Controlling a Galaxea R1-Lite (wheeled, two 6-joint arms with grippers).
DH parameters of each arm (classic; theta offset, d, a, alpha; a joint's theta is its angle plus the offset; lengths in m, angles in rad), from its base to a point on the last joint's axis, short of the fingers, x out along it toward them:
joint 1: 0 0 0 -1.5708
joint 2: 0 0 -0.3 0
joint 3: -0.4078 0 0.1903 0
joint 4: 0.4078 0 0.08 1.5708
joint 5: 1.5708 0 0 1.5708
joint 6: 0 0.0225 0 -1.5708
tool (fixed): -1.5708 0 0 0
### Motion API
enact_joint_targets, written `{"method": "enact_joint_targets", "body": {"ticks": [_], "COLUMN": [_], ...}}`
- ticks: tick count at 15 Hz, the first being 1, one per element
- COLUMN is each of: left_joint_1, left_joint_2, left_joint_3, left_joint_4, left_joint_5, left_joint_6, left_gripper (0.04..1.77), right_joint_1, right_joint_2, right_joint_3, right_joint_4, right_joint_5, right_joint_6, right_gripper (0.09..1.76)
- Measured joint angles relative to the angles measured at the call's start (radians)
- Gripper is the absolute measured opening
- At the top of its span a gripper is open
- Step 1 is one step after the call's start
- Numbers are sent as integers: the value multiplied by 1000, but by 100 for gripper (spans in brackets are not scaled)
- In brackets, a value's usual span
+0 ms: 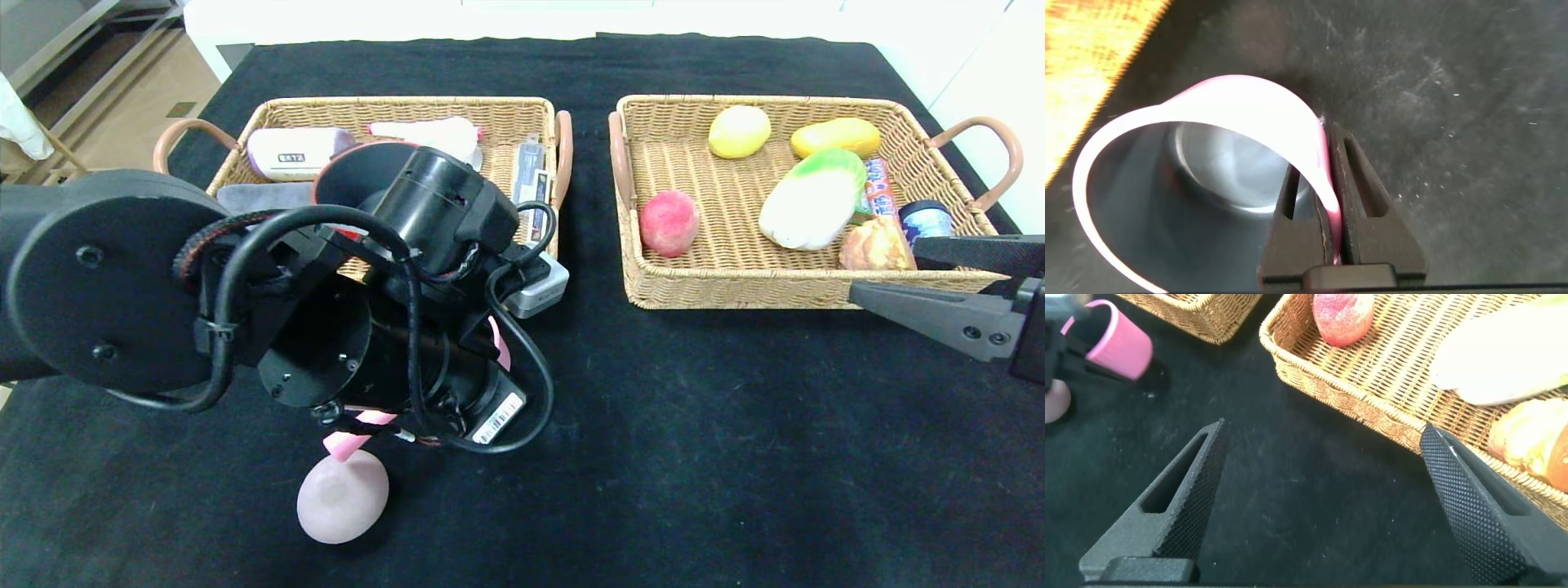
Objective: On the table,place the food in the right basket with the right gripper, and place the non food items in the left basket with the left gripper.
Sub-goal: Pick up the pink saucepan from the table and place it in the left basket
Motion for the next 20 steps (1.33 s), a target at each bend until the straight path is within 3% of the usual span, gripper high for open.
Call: {"method": "enact_joint_targets", "body": {"ticks": [5,10,20], "left_joint_1": [-11,4,201], "left_joint_2": [-60,-110,-149], "left_joint_3": [0,-48,-182], "left_joint_4": [7,11,-3], "left_joint_5": [10,49,28], "left_joint_6": [-10,45,214], "left_gripper": [18,18,18], "right_joint_1": [-1,-1,-1], "right_joint_2": [0,-1,-2], "right_joint_3": [-1,-1,-3], "right_joint_4": [0,0,1], "right_joint_5": [-1,-2,-2], "right_joint_6": [0,0,0], "right_gripper": [171,171,171]}}
